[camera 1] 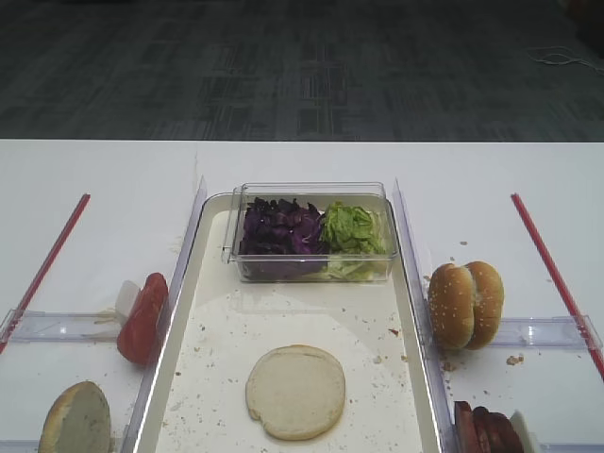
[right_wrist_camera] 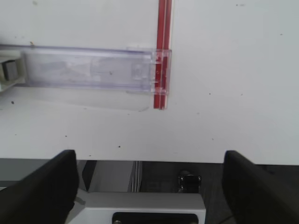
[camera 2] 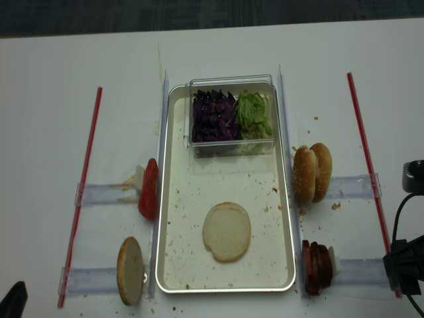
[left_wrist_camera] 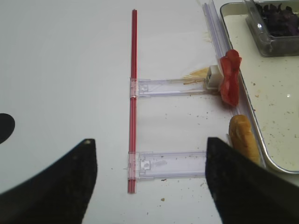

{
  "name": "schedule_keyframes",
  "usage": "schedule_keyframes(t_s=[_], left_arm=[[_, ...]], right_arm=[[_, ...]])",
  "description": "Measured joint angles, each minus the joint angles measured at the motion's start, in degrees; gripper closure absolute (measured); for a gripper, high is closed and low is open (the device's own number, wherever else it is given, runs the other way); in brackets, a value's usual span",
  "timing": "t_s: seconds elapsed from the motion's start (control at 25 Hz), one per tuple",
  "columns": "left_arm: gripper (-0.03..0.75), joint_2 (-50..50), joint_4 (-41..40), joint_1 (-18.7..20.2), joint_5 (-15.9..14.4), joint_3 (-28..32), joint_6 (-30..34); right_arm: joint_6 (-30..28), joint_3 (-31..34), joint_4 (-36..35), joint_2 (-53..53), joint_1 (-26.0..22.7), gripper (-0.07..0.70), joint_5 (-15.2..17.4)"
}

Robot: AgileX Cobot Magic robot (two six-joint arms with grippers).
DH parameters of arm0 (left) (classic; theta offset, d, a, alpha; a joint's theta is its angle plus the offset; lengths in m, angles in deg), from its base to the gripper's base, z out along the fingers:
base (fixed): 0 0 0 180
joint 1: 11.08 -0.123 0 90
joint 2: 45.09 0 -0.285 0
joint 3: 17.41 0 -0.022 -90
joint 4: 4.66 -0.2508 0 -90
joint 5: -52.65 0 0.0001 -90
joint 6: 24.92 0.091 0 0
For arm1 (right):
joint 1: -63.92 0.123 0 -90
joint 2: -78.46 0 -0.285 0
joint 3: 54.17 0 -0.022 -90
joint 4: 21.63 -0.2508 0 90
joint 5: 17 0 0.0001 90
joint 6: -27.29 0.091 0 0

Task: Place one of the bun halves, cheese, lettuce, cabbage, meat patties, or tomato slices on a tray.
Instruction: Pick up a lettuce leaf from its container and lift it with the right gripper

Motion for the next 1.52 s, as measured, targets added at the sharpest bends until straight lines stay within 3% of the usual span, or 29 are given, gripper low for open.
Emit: schedule_keyframes(t_s=[0.24,0.48,0.88,1.16,1.36,1.52], left_arm=[[0.228,0.0,0.0,0.0,0.0,0.0,0.0],[0.228,0.0,0.0,0.0,0.0,0.0,0.0],[0.228,0.0,0.0,0.0,0.0,0.0,0.0],[0.228,0.0,0.0,0.0,0.0,0.0,0.0],[0.228,0.0,0.0,0.0,0.0,0.0,0.0],[0.228,0.0,0.0,0.0,0.0,0.0,0.0]], right_arm=[[0.0,-1.7,0.0,2.5,0.0,-0.018,-0.1],[0.0,-9.8,0.0,12.1,0.0,-0.018,-1.9],[-0.9,-34.2,0.2,37.3,0.0,-0.018,-2.4],[-1.1,-53.2,0.4,53.4,0.0,-0.018,0.6],[-1.2,-62.8,0.4,60.7,0.0,-0.018,2.8],[-1.2,-66.5,0.4,62.9,0.0,-0.018,3.7]])
